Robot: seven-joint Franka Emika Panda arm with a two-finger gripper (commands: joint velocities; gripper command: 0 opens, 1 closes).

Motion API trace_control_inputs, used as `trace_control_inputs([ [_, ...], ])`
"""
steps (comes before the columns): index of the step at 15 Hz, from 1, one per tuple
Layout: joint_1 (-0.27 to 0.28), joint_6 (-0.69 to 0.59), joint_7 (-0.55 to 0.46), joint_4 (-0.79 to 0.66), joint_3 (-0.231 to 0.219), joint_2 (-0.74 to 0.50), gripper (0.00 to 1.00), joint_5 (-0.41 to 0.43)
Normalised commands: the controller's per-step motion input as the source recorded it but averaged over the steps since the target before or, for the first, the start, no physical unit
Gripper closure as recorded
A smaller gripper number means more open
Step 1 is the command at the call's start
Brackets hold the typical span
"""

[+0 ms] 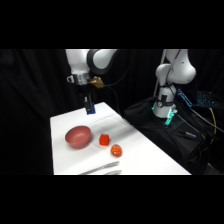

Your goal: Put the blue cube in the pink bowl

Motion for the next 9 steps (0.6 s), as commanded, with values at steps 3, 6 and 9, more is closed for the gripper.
trace_control_inputs([
  [3, -0.127, -0.19, -0.18, 0.66, 0.120, 0.39, 0.77, 0.169],
  [6, -0.118, -0.02, -0.16, 0.53, 0.120, 0.37, 0.77, 0.166],
  [9, -0.118, 0.16, -0.16, 0.37, 0.101, 0.33, 0.77, 0.135],
])
